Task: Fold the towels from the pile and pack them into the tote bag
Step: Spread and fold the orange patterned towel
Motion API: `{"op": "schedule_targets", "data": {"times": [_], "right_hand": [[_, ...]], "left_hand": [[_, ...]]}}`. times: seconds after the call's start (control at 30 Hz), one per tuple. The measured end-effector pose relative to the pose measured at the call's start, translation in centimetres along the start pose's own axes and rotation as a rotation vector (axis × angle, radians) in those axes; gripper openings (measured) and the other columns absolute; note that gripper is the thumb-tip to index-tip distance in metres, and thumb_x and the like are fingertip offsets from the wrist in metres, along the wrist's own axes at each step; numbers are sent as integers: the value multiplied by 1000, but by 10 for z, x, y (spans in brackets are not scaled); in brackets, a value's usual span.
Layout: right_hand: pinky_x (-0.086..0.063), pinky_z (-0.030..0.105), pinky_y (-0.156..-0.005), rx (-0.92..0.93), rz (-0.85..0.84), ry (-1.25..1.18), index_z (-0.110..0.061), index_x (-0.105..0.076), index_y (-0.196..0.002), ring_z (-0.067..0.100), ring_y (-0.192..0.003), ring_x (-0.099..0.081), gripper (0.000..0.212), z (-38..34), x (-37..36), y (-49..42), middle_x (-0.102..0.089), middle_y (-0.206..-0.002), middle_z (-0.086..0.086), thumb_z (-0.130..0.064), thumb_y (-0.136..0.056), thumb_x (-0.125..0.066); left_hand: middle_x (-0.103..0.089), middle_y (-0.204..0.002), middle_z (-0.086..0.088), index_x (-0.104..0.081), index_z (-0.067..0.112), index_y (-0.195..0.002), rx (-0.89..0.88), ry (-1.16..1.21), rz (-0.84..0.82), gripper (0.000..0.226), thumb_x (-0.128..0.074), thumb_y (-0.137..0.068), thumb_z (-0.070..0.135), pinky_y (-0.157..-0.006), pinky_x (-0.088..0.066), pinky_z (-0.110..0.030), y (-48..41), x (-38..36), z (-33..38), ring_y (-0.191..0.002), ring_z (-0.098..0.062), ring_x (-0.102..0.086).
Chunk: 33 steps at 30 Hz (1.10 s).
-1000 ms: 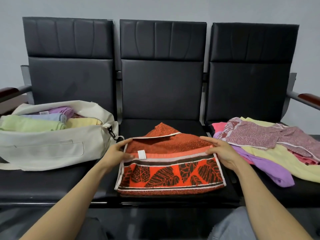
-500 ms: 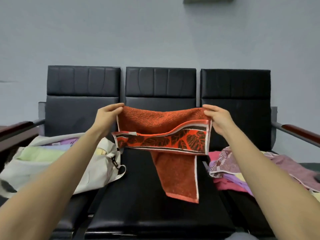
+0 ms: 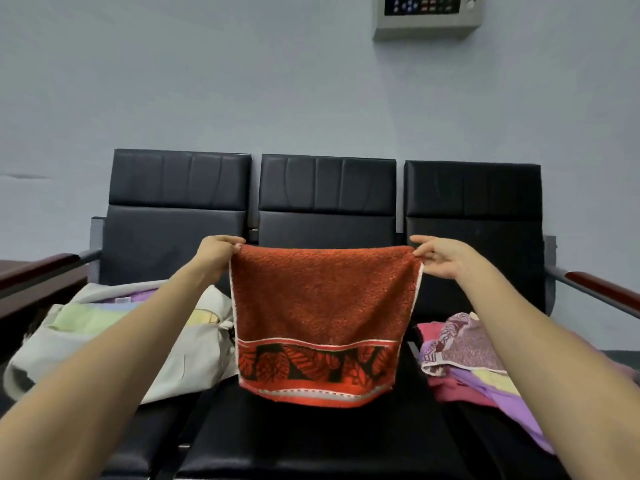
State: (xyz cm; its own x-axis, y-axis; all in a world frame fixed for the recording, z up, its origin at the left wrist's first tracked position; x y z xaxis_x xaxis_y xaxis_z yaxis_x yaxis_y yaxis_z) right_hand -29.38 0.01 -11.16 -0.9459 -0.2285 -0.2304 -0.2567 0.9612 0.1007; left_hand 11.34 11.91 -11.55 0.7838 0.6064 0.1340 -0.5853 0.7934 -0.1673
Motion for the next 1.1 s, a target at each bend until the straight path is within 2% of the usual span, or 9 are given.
{"op": "schedule_targets", "data": {"times": [0.13, 0.27, 0.37, 0.47, 0.6, 0.67, 0.8, 0.97, 1.1], "right_hand": [[-47, 25, -89, -155, -129, 681, -4, -64, -100, 13, -85, -56, 25, 42, -3, -25, -62, -92, 9, 14, -87, -54], [-53, 17, -69, -432, -397, 1268, -4, -63, -89, 7, -63, -64, 23, 112, -3, -22, -67, -71, 2, 15, -89, -50], [-53, 16, -64, -572, -526, 1392, -6, -61, -96, 7, -63, -64, 27, 145, -5, -15, -62, -83, 4, 16, -90, -45], [-54, 23, -60, -547, -455, 1147, -8, -60, -98, 14, -67, -61, 30, 147, -6, -18, -60, -88, 9, 15, -92, -41], [-55, 27, -52, -339, -262, 379, -9, -58, -119, 18, -57, -63, 45, 121, -9, -43, -63, -87, 16, 18, -90, -37], [-56, 29, -57, -261, -184, 110, -12, -57, -123, 18, -63, -62, 49, 106, -7, -52, -63, -94, 14, 17, -89, -37], [-53, 30, -62, -119, 1, -278, -17, -61, -110, 15, -68, -57, 36, 69, -2, -60, -58, -94, 6, 8, -93, -41], [-49, 23, -65, -2, -76, -221, -17, -64, -101, 13, -62, -57, 43, 22, -19, -47, -61, -85, 6, 11, -92, -33], [-47, 21, -73, 170, -58, -12, -21, -66, -103, 7, -69, -61, 39, -8, -17, -36, -69, -70, -6, 7, -92, -41]], "left_hand": [[-63, -86, -10, -70, 7, -95, 7, -357, 1, 11, -68, -86, 14, -64, -47, -30, -5, -4, -21, -82, -25, -57], [-62, -91, -9, -70, 11, -96, -2, -638, -62, 11, -61, -90, 13, -68, -44, -28, -5, -20, -54, -80, -24, -56], [-64, -94, -9, -70, 7, -99, 14, -618, -118, 13, -65, -89, 14, -70, -41, -26, -5, -27, -84, -85, -20, -55], [-62, -87, -10, -68, 10, -95, 107, -391, -188, 11, -63, -89, 2, -57, -44, -20, -2, -31, -105, -71, -16, -54], [-58, -79, 0, -66, 16, -89, 193, -125, -204, 21, -54, -93, -1, -60, -41, -19, -2, -30, -105, -70, -11, -51], [-59, -79, -1, -67, 15, -90, 169, 15, -122, 22, -52, -95, 0, -64, -42, -23, -12, -22, -95, -76, -14, -53], [-61, -79, -2, -64, 5, -113, -47, 219, 57, 25, -49, -95, -3, -53, -50, -15, -25, -2, -45, -59, -6, -58], [-64, -87, 1, -63, 11, -117, -235, 205, 6, 34, -61, -87, -6, -65, -50, -11, -28, -1, 11, -72, -6, -59], [-66, -89, -1, -68, 10, -110, -298, 190, 51, 25, -64, -87, 1, -89, -50, -29, -21, 11, 30, -84, -13, -61]]}}
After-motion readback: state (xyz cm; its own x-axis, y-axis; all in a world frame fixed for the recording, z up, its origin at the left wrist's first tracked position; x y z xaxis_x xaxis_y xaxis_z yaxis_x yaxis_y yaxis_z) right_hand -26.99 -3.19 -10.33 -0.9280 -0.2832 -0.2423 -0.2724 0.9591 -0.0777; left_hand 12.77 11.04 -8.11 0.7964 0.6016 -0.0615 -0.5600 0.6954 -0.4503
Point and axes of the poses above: each hand's wrist, its own y-axis away from the middle knuckle, its own x-axis out of the back of the hand, z = x × y, the point moved 10 cm from there along -y, towards the middle knuckle
